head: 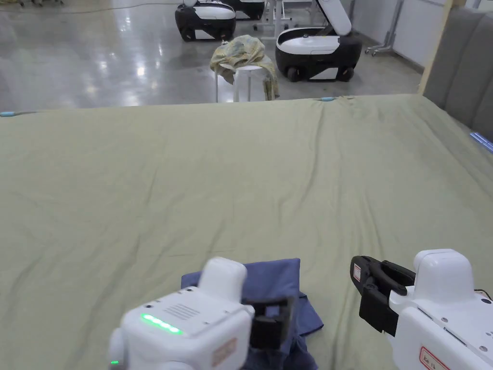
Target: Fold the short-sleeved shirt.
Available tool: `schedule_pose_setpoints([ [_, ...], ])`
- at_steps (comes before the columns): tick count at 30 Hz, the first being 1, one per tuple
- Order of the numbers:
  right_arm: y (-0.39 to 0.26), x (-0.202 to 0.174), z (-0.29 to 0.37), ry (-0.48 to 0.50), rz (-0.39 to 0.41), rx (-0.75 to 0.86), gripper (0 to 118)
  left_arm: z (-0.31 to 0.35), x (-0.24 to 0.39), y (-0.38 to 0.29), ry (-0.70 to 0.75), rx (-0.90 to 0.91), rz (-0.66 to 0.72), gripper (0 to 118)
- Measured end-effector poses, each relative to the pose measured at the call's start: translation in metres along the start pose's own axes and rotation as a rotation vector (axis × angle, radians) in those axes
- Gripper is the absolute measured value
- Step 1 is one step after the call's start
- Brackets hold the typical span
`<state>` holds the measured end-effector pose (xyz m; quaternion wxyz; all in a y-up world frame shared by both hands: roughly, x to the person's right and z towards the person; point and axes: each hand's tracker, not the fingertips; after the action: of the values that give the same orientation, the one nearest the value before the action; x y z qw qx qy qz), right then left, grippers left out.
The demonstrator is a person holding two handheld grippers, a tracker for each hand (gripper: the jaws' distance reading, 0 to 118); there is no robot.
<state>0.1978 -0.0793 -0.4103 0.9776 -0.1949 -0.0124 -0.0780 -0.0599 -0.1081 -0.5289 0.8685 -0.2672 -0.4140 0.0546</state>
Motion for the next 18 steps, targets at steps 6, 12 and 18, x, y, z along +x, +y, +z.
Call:
schedule_pose_setpoints([
  [6, -0.004, 0.0, -0.008, 0.039, -0.081, -0.022, 7, 0.001, -0.072, 0.009, -0.164, 0.031, 0.569, 81],
  [12, -0.006, -0.001, -0.013, 0.079, -0.09, -0.101, 7, -0.09, -0.054, -0.056, -0.333, -0.186, 0.767, 6],
  [18, -0.014, 0.001, -0.021, 0.078, -0.137, -0.171, 7, -0.153, -0.044, -0.076, -0.142, -0.223, 0.7, 6],
])
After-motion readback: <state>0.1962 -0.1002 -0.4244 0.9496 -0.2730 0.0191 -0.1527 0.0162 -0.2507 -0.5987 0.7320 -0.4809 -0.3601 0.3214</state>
